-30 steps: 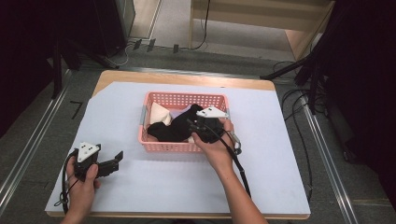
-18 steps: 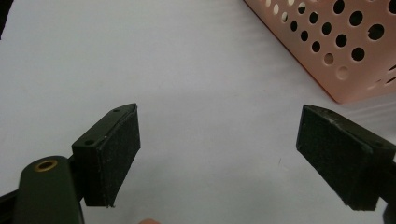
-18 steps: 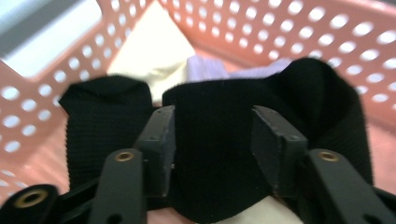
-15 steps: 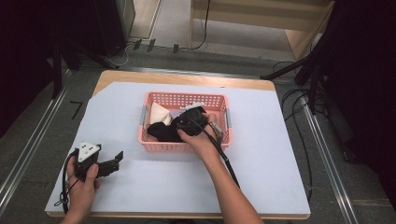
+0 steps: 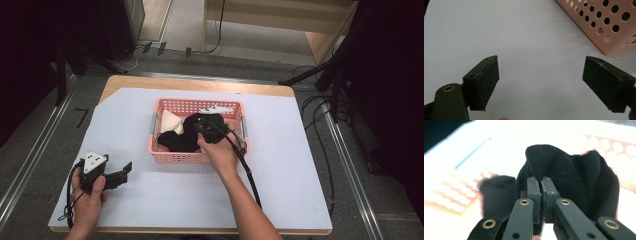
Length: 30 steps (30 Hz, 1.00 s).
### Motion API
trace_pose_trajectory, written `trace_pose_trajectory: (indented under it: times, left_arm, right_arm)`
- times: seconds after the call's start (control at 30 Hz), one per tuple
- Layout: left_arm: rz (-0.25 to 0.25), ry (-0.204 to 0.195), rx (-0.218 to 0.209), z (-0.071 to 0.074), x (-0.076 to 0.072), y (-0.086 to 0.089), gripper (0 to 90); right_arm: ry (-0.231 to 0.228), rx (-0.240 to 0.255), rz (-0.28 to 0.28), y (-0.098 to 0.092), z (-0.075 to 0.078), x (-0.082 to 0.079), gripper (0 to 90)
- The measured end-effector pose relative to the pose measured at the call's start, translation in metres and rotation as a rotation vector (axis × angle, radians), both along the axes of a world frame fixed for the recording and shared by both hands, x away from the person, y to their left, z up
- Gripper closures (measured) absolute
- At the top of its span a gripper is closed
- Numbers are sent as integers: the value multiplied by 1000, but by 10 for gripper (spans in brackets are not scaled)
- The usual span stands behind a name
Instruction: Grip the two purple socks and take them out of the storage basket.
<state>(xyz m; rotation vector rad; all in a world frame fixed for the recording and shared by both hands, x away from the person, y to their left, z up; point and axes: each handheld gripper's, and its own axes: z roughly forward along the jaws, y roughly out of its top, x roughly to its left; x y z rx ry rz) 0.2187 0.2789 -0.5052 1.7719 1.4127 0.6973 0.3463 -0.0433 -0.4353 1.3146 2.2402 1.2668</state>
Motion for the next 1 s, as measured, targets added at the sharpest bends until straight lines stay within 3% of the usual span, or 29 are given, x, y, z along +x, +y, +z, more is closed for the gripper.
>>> trace_pose_trajectory:
  times: [0.03,0.17,0.33,0.37,0.5,0.53,0.6,0.67,0.7,0.77,0.8,0.83,0.93,1.0]
  left_arm:
    - [1,0,-1,0,0,0,149]
    - [0,2,4,0,0,0,149]
    - [2,-1,-2,0,0,0,149]
    - [0,-2,-1,0,0,0,150]
    - [1,3,0,0,0,0,149]
    - [1,3,0,0,0,0,150]
    - [1,4,0,0,0,0,149]
    - [2,6,3,0,0,0,149]
    - [1,6,6,0,0,0,149]
    - [3,5,6,0,0,-1,149]
    - [4,6,5,0,0,-1,149]
    - [4,8,7,0,0,-1,150]
    - [2,5,6,0,0,-1,149]
    - [2,5,6,0,0,-1,149]
  right_arm:
    - [-33,31,32,4,10,-7,879]
    - [-73,78,86,12,25,-16,878]
    - [-101,75,52,8,33,-19,877]
    - [-107,46,-21,-3,32,-16,877]
    - [-95,-9,-196,-34,23,-6,852]
    - [-95,-9,-196,-34,23,-6,852]
    - [-105,-52,-277,-48,17,-2,716]
    - [-149,-101,-330,-55,12,0,605]
    - [-170,-77,-314,-56,11,-2,558]
    - [-189,-32,-269,-51,12,-3,555]
    - [-189,-32,-269,-51,12,-3,555]
    - [-173,2,-194,-40,14,-5,596]
    - [-134,-31,-105,-20,12,-3,660]
    - [-114,-37,-89,-14,10,-1,672]
